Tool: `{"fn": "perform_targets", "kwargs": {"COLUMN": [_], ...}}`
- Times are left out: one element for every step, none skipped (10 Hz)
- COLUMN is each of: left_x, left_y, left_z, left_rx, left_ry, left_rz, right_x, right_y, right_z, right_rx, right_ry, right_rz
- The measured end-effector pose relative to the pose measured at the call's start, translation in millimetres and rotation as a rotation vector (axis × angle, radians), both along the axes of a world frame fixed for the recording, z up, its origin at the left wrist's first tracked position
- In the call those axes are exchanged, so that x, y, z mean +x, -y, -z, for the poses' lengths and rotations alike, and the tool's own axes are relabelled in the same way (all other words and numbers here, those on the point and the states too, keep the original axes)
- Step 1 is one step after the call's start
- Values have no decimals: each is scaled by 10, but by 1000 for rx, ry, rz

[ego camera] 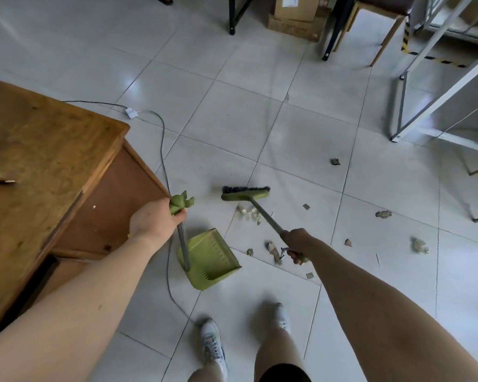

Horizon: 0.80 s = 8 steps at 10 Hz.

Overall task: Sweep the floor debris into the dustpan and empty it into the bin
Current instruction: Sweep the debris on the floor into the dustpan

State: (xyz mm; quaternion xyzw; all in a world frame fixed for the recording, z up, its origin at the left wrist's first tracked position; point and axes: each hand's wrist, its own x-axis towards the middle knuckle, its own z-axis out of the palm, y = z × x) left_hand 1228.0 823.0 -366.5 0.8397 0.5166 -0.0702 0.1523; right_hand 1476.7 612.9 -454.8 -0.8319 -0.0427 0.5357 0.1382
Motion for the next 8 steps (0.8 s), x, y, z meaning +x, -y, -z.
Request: {"fn": "perform_targets", "kwargs": {"left_x": [4,162,439,717,918,1037,1100,1116], "left_y": [150,336,595,900,1253,1592,1832,1961], "left_z": [25,12,-31,-55,-45,-36,-41,-107], "left_rx": [-22,-33,3,83,163,201,224,232], "left_ry": [-9,-13,-25,-66,-133,-161,-161,-166], "left_rz": [-57,-102,-131,-113,-83,-123,-130,-113], "right_x": [83,263,587,1010,1455,1838,2137,2272], "right_y": [110,411,815,1222,1587,1863,1986,2001], "right_z": [33,109,153,101,148,69,-153,-331], "right_rx": [-38,-99,-121,-157,-220,-281,-268,-256], "right_ry": [-24,-39,10,67,69,86,163,172], "right_rz": [-113,-255,-369,-475,-554,-524,-623,-679]}}
